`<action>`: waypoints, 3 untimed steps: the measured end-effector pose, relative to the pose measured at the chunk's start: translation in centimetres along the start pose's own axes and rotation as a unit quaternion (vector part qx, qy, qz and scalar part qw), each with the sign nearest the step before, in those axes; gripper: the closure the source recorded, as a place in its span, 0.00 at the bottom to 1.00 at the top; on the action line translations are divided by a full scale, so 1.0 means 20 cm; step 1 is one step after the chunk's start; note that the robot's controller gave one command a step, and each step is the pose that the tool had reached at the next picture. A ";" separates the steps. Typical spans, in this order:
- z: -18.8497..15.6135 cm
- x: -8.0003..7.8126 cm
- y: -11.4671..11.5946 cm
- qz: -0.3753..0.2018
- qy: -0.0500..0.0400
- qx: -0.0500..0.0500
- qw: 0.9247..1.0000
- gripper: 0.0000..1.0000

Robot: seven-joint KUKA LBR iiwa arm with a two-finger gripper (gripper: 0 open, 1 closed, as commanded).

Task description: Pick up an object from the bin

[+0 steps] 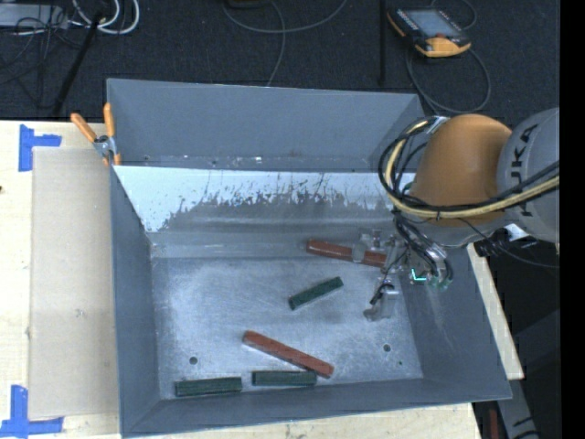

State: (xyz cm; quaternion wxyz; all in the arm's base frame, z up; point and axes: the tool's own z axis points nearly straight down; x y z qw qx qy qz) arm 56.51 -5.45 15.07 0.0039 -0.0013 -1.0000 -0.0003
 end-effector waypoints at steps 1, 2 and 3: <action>0.39 -0.25 0.19 -0.012 -0.003 -0.001 1.000 0.00; 0.41 -0.09 0.32 -0.049 -0.003 0.000 0.999 0.00; 0.40 -0.09 0.31 -0.050 -0.004 0.000 0.999 1.00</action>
Offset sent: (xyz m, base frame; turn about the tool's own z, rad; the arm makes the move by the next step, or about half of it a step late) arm 0.0493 0.0356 -0.0739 -0.0203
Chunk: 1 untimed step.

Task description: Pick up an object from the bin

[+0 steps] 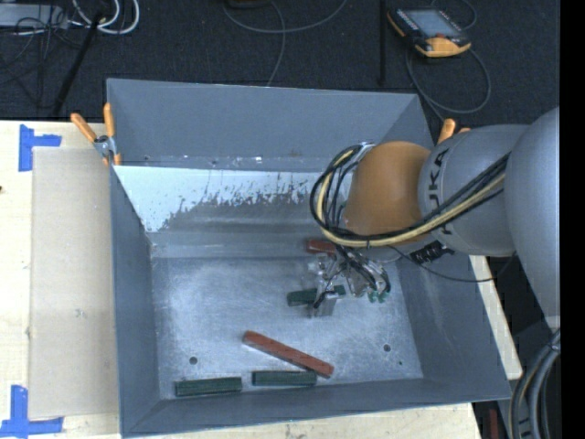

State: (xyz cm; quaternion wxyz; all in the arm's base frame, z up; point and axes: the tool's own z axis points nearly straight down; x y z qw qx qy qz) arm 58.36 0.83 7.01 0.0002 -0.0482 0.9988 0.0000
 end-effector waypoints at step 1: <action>-0.70 0.14 -0.06 -0.152 -0.003 0.001 0.988 1.00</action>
Offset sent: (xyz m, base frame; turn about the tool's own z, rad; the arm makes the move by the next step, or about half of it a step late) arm -0.0280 -0.0157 0.1375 -0.3053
